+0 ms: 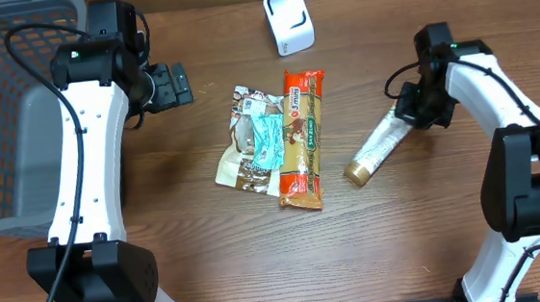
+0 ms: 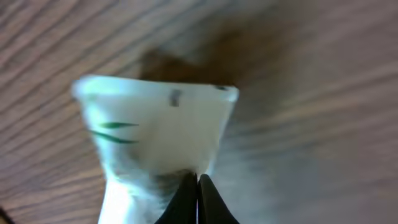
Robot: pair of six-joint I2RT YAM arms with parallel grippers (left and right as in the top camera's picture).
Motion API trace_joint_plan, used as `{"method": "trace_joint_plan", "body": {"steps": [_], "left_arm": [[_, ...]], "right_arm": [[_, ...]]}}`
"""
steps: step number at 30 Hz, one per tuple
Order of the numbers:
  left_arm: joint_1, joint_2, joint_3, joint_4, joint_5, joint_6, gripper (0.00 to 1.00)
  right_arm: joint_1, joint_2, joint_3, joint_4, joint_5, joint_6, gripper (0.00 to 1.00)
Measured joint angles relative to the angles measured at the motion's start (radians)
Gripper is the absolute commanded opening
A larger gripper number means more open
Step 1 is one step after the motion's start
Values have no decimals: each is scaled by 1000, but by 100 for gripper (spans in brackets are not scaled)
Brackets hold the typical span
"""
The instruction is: Scan the item barcode
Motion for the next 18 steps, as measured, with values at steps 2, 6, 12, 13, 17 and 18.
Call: {"method": "trace_joint_plan", "body": {"steps": [2, 6, 12, 13, 17, 18], "left_arm": [[0, 0, 0, 0, 0, 0, 100], [0, 0, 0, 0, 0, 0, 100], [0, 0, 0, 0, 0, 0, 100], [0, 0, 0, 0, 0, 0, 100], [0, 0, 0, 0, 0, 0, 100], [0, 0, 0, 0, 0, 0, 100]], "right_arm": [[17, 0, -27, 53, -2, -6, 4], [50, 10, -56, 108, -8, -14, 4], [72, 56, -64, 116, -18, -19, 9], [71, 56, -62, 108, -24, -19, 13], [52, 56, -47, 33, -97, -36, 41], [43, 56, -36, 13, -135, -49, 48]]}}
